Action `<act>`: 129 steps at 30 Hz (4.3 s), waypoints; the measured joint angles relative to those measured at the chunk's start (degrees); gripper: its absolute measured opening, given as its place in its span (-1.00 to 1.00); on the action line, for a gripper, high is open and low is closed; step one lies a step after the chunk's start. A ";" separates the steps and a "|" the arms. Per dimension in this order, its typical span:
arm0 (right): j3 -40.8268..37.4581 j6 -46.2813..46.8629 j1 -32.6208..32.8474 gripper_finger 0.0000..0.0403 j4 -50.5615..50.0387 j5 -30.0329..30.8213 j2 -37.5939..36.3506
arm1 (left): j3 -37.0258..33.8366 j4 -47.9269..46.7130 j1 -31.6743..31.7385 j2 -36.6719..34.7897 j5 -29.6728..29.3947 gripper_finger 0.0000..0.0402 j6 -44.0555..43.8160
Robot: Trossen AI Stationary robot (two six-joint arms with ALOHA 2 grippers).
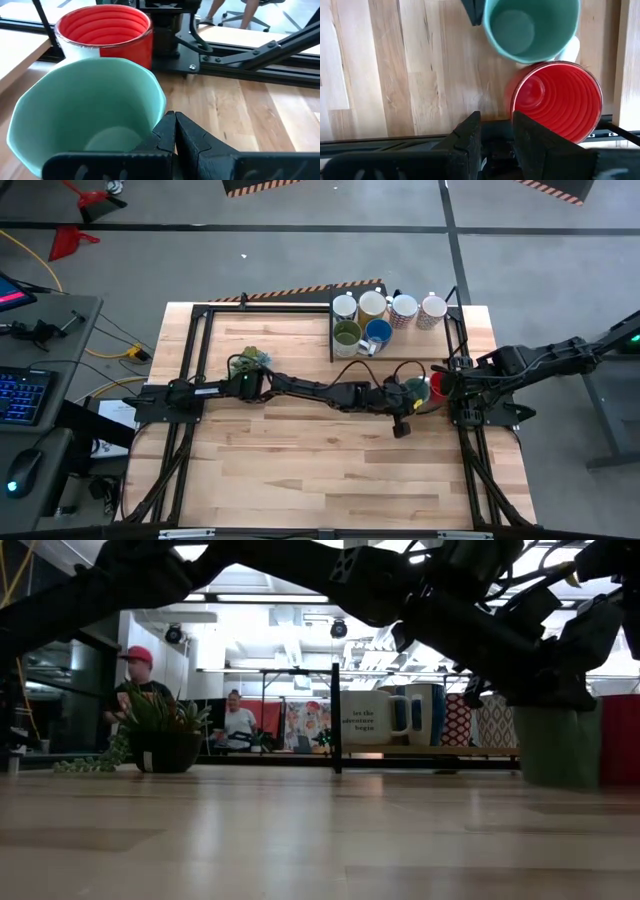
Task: Place coffee mugs
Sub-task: Put the green mug on the shelf
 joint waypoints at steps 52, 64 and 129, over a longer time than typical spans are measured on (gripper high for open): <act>0.00 2.47 0.02 -0.53 0.13 -0.57 -1.54 | -0.22 -9.91 -1.31 -11.26 3.20 -1.00 11.99; 0.00 3.27 0.00 -0.53 0.04 -0.57 -5.54 | -0.22 -47.04 -11.08 -11.23 16.58 -1.00 9.31; -17.27 -14.36 6.11 -0.53 72.61 26.43 -6.34 | -84.56 -0.76 8.62 -81.00 24.43 -1.00 33.20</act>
